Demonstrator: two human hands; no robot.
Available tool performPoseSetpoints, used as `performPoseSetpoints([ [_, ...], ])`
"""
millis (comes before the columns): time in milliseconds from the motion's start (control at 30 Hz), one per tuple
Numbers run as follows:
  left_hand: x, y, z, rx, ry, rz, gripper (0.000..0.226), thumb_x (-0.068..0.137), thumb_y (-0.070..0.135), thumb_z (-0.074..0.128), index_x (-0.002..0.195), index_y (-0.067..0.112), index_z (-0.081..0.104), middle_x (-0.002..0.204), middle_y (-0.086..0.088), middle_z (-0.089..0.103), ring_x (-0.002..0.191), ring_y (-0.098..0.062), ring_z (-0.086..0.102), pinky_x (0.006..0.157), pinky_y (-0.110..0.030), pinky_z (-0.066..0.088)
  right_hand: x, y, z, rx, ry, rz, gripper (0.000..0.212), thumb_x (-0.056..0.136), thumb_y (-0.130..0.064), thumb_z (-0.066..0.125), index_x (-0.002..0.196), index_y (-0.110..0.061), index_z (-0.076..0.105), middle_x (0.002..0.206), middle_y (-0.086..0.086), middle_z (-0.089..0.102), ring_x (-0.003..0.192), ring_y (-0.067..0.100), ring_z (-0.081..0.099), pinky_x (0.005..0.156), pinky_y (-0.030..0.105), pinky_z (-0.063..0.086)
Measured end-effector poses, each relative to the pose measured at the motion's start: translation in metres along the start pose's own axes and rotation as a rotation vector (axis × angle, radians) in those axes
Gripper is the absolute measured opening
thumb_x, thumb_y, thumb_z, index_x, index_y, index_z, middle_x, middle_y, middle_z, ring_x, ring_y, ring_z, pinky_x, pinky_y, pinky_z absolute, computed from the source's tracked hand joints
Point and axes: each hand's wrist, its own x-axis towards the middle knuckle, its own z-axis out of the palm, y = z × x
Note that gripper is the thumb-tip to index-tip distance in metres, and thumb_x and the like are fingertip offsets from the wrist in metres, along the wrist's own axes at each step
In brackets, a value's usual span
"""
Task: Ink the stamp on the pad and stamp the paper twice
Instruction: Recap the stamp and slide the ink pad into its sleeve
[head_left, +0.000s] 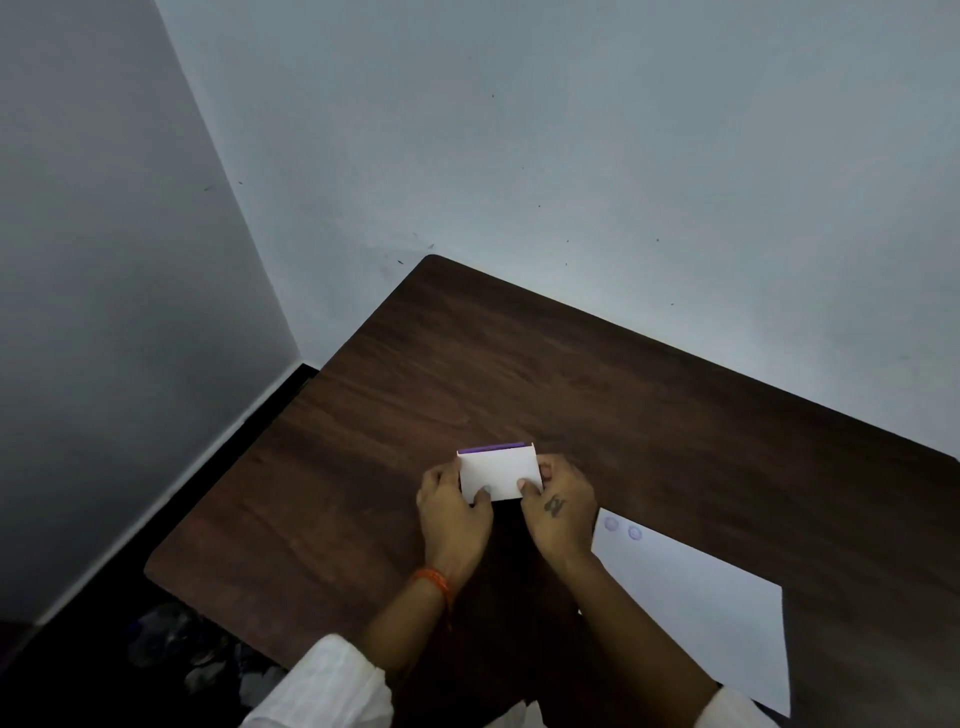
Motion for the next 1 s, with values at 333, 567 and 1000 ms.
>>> performPoseSetpoints([
  [333, -0.002, -0.002, 0.02, 0.03, 0.019, -0.071, 0.05, 0.085, 0.006, 0.057, 0.133, 0.008, 0.044, 0.137, -0.014, 0.043, 0.126, -0.029, 0.04, 0.108, -0.039, 0.034, 0.007, 0.011, 0.009, -0.096, -0.068, 0.035, 0.041, 0.085, -0.021, 0.062, 0.124, -0.011, 0.052, 0.124, 0.011, 0.059, 0.11, 0.027, 0.057, 0.093, 0.035, 0.048],
  [567, 0.005, -0.007, 0.023, 0.041, 0.037, -0.089, 0.05, 0.085, 0.004, 0.055, 0.134, 0.007, 0.042, 0.136, -0.014, 0.043, 0.126, -0.028, 0.04, 0.107, -0.036, 0.033, 0.011, 0.01, 0.015, -0.113, -0.073, 0.027, 0.044, 0.085, -0.022, 0.062, 0.126, -0.01, 0.05, 0.125, 0.011, 0.058, 0.11, 0.027, 0.057, 0.094, 0.036, 0.049],
  [1000, 0.013, -0.01, 0.024, 0.048, 0.034, -0.105, 0.045, 0.087, 0.004, 0.054, 0.131, 0.01, 0.045, 0.134, -0.012, 0.048, 0.125, -0.027, 0.044, 0.108, -0.041, 0.037, 0.016, 0.012, 0.018, -0.11, -0.101, 0.058, 0.044, 0.086, -0.02, 0.062, 0.127, -0.011, 0.05, 0.127, 0.012, 0.056, 0.114, 0.027, 0.054, 0.097, 0.037, 0.048],
])
